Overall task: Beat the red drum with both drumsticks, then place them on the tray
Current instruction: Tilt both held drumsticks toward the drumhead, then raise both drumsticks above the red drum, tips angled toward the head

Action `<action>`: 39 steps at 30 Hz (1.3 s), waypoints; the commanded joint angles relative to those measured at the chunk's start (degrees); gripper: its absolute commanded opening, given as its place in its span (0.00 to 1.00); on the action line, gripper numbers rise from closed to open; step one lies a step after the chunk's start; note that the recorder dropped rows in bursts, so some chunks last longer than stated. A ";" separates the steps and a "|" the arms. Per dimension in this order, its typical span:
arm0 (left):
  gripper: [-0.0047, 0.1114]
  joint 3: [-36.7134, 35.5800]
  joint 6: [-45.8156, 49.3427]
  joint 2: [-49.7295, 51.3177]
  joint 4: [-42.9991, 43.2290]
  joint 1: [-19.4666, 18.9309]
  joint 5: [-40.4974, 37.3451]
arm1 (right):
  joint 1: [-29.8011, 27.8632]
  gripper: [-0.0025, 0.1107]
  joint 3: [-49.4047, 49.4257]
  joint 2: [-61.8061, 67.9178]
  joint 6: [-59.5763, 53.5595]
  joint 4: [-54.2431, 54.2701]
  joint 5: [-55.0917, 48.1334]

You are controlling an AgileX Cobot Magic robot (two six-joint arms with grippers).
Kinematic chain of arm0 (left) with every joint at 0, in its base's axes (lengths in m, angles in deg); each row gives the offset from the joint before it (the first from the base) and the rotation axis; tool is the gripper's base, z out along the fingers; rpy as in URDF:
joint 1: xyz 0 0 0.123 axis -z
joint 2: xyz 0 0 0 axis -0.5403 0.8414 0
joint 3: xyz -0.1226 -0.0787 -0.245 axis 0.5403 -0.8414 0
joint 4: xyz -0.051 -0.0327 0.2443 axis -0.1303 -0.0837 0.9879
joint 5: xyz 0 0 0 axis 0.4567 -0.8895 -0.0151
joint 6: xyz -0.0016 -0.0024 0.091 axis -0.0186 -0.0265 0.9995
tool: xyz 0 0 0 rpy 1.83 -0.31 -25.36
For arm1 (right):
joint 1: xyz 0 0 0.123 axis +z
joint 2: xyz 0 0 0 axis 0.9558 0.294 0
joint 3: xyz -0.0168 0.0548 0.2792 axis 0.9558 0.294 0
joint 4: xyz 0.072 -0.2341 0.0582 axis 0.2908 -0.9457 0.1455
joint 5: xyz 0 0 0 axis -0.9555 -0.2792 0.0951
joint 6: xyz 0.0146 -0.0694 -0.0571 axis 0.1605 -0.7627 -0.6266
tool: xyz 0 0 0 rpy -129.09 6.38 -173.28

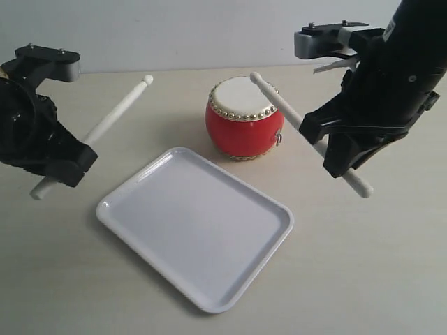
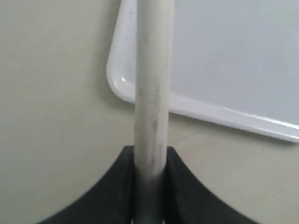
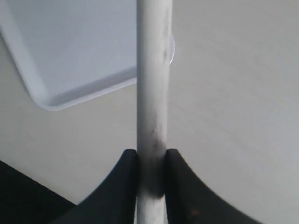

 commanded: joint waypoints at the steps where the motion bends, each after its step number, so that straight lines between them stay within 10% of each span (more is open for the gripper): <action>1: 0.04 0.38 6.57 0.07 -4.03 0.41 7.11 | 0.20 0.02 -3.01 2.97 2.20 0.03 0.47; 39: 0.04 3.64 8.78 7.44 -5.06 2.36 10.22 | -1.21 0.02 -13.79 12.01 4.21 1.90 0.47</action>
